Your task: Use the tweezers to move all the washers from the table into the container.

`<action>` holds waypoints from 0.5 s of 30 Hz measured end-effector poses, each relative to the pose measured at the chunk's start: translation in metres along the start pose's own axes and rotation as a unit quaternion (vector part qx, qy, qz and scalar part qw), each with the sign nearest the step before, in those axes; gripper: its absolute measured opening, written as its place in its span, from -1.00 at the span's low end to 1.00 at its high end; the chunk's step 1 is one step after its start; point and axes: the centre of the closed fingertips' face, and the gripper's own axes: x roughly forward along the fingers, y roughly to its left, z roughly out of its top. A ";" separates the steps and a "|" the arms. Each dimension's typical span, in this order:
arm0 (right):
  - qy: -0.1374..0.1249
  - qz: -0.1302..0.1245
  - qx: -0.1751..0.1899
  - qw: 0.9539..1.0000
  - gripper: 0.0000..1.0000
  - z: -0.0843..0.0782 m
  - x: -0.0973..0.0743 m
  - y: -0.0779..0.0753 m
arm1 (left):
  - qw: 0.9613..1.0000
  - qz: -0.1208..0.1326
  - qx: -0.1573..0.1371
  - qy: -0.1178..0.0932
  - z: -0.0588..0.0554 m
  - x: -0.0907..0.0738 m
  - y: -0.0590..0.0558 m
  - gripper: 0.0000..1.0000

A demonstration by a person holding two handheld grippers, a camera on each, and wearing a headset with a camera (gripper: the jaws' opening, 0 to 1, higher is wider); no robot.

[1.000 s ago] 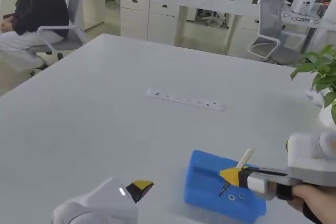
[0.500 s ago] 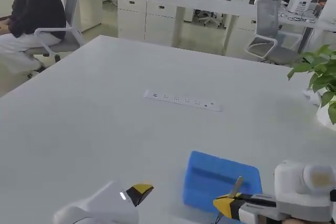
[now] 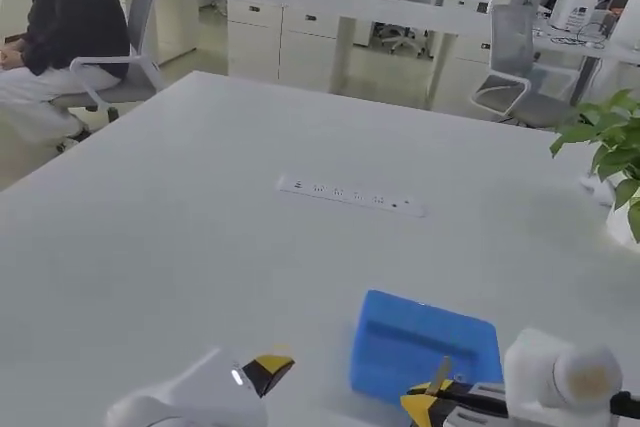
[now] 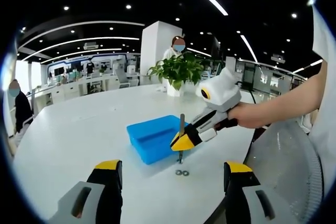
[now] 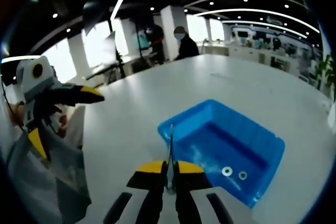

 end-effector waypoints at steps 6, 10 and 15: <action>0.002 0.006 0.003 1.000 -0.91 0.001 0.002 0.002 | 1.000 0.000 0.001 -0.001 0.001 -0.001 0.000 0.60; 0.006 0.011 0.000 1.000 -0.91 0.000 0.003 0.004 | 1.000 0.000 0.000 -0.002 0.001 -0.001 0.000 0.60; 0.011 0.010 -0.007 1.000 -0.91 -0.001 0.002 0.004 | 1.000 0.001 0.001 -0.001 0.001 -0.001 0.000 0.60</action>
